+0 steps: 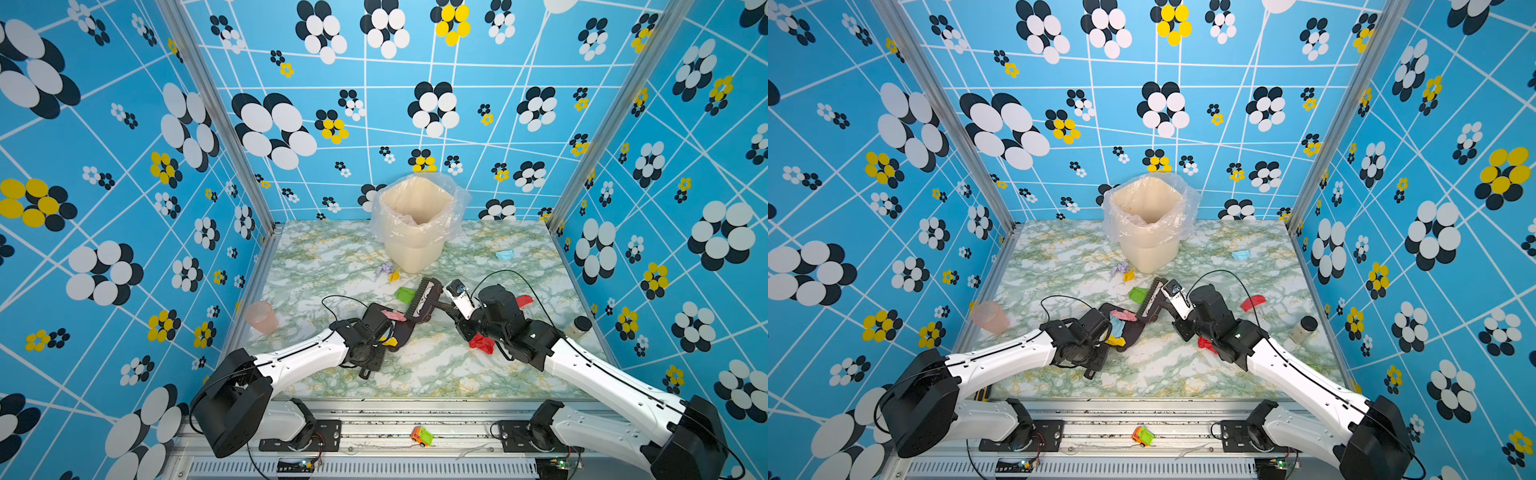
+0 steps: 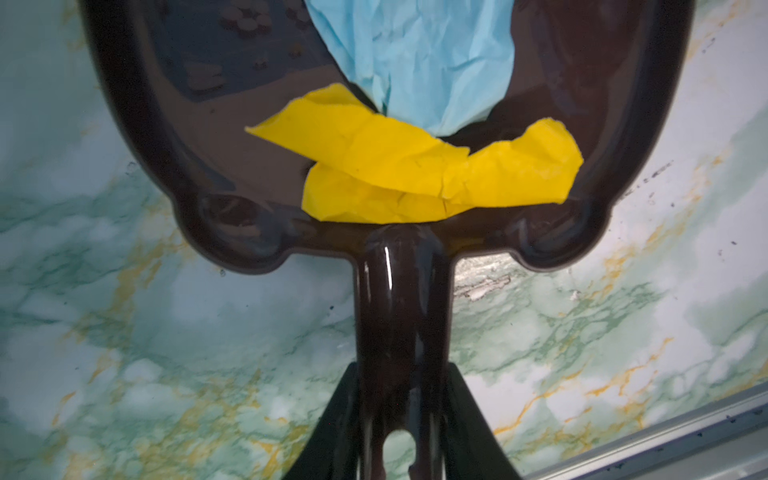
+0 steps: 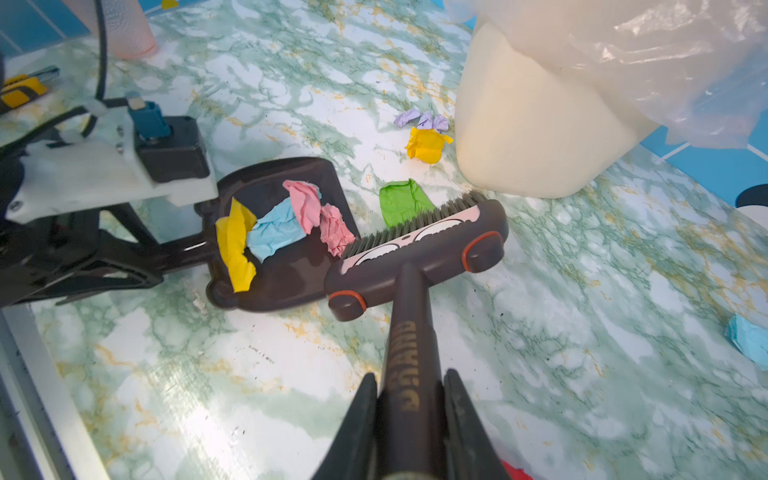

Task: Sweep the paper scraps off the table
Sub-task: 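Sweep the pink scraps into the dustpan with the right gripper's brush, then lift the dustpan with the left gripper while the right gripper draws the brush back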

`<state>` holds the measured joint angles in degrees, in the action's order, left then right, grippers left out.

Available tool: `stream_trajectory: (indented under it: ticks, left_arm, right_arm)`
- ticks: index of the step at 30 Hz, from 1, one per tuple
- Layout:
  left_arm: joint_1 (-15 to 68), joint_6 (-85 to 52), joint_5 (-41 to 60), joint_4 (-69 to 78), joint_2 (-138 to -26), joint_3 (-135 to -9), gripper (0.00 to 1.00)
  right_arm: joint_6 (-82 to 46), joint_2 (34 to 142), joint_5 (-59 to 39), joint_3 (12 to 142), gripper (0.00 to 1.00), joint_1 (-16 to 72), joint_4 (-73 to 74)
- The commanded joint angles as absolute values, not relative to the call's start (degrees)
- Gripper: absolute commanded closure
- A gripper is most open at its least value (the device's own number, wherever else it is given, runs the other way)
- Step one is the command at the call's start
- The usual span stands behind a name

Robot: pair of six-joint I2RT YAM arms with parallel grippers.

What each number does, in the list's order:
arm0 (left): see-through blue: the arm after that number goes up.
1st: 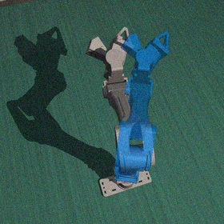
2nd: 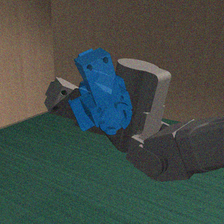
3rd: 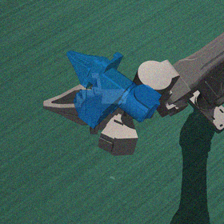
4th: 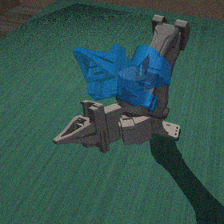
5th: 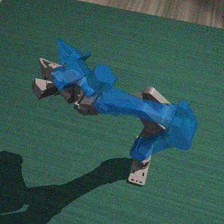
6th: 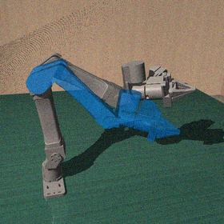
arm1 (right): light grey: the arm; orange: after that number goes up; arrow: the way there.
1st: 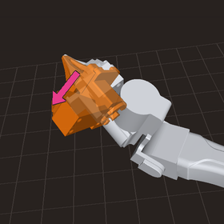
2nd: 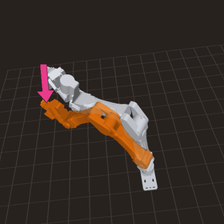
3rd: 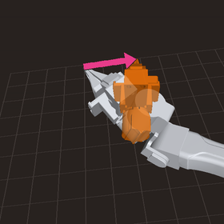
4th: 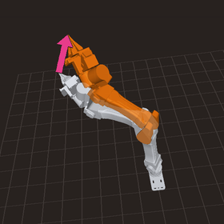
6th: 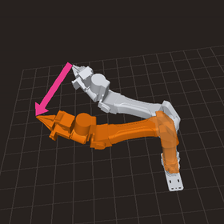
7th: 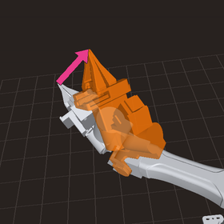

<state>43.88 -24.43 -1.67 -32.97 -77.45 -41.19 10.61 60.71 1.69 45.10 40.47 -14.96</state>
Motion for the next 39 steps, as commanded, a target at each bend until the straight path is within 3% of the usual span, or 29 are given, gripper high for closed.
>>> stream_trajectory:
  ticks: [1, 9, 14, 25, 39]
  left_arm:
    - [43.5, -24.7, -4.2, -33.7, -77.9, -40.9, 1.0]
    - [43.4, -24.8, -5.8, -33.6, -78.5, -41.2, 1.0]
    - [43.4, -25.5, -6.6, -31.3, -77.1, -39.9, 1.0]
    - [43.0, -25.6, -11.8, -25.3, -68.7, -37.0, 1.0]
    - [33.0, -12.0, -7.0, -43.6, -68.9, -61.6, 1.0]
  right_arm:
    - [13.4, 58.5, -0.9, 49.3, 1.0, 40.6, -22.4]
    - [13.5, 53.0, 0.6, 50.1, 1.0, 40.6, -23.1]
    - [12.8, 50.8, 6.9, 49.1, 1.0, 40.4, -21.1]
    - [9.7, 47.1, 7.9, 48.1, 1.0, 36.3, -19.9]
    - [7.2, 48.7, 7.1, 50.7, 1.0, 31.0, -19.2]
